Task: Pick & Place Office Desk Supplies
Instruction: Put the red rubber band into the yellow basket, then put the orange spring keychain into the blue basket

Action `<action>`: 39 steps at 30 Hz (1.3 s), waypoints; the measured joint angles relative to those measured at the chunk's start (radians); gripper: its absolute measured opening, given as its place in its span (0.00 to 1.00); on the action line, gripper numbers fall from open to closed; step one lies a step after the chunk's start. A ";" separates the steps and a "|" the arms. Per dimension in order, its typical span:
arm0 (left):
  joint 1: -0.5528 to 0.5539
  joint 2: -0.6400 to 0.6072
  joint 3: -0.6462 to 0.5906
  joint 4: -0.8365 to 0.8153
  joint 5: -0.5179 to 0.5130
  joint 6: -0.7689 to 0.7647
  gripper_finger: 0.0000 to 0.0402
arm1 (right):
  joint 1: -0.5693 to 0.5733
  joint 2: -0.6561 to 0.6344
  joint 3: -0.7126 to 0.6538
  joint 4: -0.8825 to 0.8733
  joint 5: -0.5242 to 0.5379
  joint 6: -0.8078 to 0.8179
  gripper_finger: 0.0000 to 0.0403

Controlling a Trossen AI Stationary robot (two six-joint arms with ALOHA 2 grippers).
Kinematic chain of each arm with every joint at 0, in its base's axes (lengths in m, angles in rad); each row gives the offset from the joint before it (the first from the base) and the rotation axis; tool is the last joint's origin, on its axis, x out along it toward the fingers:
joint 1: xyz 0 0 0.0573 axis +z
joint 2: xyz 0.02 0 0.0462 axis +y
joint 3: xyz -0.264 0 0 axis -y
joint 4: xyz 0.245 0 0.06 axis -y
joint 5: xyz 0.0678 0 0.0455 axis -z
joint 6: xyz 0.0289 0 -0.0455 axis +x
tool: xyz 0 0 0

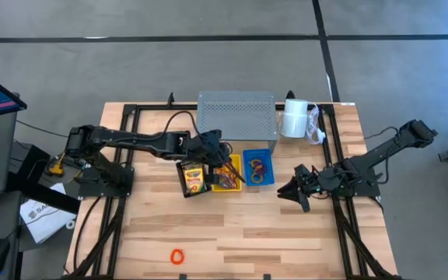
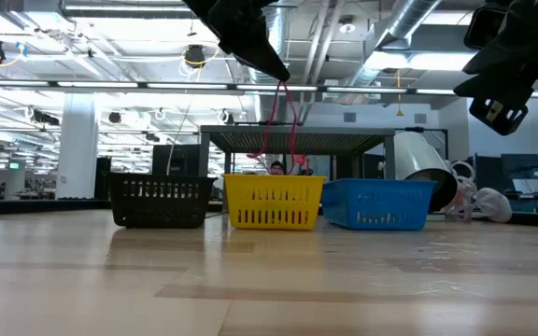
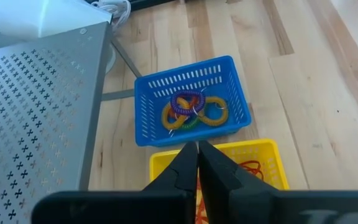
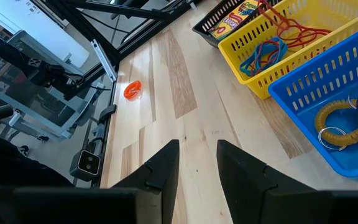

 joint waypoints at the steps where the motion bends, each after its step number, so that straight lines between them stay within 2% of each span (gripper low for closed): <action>1: 0.000 0.000 0.000 -0.002 0.000 0.000 0.00 | 0.000 0.000 0.000 0.000 0.000 0.000 0.26; 6: 0.000 0.000 0.000 -0.016 0.001 -0.031 0.01 | 0.000 0.000 0.000 0.000 0.000 0.000 0.26; 9: 0.000 0.000 0.000 -0.017 0.031 -0.031 0.07 | 0.000 0.000 0.000 0.000 0.000 0.000 0.26; 12: 0.000 0.000 0.000 -0.017 0.074 -0.034 0.19 | 0.000 0.000 0.000 0.000 0.000 0.000 0.26; 18: 0.000 0.000 0.000 -0.017 0.077 -0.057 0.44 | 0.000 0.000 0.000 0.000 0.000 0.000 0.26; 20: 0.000 0.000 0.000 -0.022 0.098 -0.116 0.51 | 0.000 0.000 0.000 0.000 0.000 0.000 0.26; 23: 0.015 0.000 0.000 -0.052 0.186 -0.214 0.58 | 0.000 0.000 0.000 0.000 0.000 0.000 0.26; 31: 0.022 0.000 0.000 -0.076 0.185 -0.257 0.59 | 0.000 0.000 0.000 0.000 0.000 0.000 0.26; 39: -0.047 0.000 0.000 -0.059 0.417 -0.288 0.58 | 0.000 0.000 0.000 0.000 0.000 0.000 0.26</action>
